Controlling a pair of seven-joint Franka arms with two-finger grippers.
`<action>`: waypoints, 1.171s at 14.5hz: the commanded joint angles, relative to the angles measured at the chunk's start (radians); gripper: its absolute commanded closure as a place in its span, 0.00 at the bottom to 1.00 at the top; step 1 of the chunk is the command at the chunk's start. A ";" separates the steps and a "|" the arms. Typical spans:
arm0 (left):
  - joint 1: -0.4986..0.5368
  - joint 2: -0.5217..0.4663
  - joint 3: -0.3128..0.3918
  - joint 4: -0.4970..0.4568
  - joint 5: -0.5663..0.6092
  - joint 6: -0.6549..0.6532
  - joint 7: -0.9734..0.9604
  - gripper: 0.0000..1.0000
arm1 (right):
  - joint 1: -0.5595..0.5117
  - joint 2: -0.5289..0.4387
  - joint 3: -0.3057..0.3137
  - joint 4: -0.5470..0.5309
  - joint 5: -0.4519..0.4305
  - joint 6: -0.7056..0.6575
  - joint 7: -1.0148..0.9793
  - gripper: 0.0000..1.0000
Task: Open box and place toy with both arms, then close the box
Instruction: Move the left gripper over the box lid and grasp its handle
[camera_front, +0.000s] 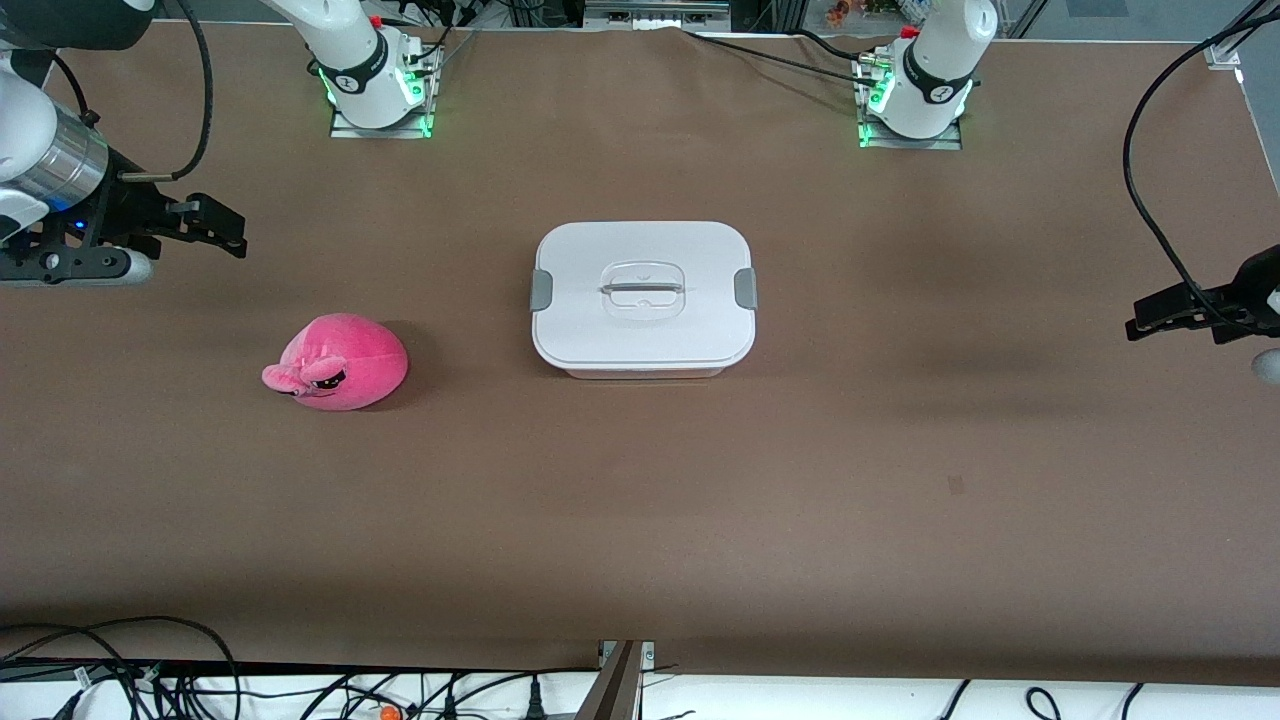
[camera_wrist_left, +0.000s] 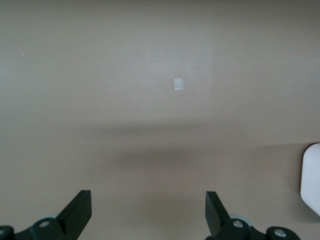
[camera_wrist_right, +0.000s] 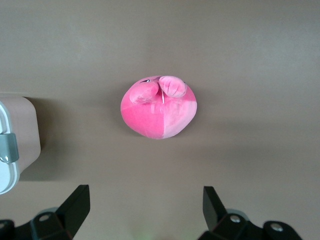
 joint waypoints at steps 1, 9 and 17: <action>0.000 0.016 0.004 0.033 -0.017 -0.013 -0.002 0.00 | 0.003 0.004 0.006 0.022 -0.014 -0.020 0.009 0.00; -0.097 0.016 -0.011 0.028 -0.027 -0.016 0.007 0.00 | 0.003 0.005 0.006 0.024 -0.014 -0.008 0.006 0.00; -0.374 0.075 -0.028 0.033 -0.045 -0.009 0.015 0.00 | 0.003 0.007 0.006 0.022 -0.014 0.006 0.004 0.00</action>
